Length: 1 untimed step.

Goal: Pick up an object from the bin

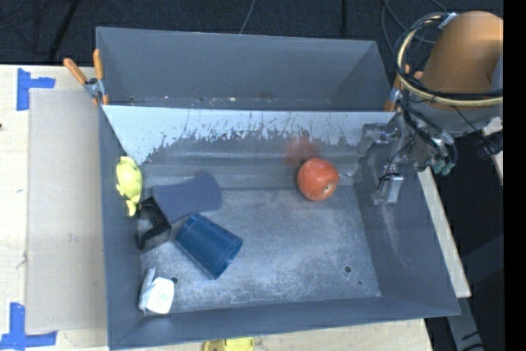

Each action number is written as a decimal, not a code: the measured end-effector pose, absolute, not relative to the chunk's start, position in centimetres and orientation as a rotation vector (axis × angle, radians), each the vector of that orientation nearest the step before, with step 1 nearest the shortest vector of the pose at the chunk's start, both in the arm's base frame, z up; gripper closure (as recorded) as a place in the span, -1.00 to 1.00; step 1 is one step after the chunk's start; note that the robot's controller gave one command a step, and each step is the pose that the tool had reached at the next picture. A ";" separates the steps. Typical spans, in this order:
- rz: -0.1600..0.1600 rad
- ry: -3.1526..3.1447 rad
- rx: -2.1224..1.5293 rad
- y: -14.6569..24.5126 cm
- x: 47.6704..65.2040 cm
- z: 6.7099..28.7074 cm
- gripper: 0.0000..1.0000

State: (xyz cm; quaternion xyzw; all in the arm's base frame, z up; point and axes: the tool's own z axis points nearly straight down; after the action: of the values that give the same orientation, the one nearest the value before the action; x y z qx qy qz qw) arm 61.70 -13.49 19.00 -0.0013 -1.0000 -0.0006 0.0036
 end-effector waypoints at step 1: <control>0.000 -3.142 0.002 -13.4 61.9 19.5 -1.00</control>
Offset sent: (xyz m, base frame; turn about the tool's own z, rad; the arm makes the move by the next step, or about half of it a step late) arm 0.0035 0.0502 -0.1200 0.1723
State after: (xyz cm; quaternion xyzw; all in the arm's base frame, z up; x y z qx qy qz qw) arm 61.87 -13.41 19.50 0.0005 -1.0000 0.0000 -0.0003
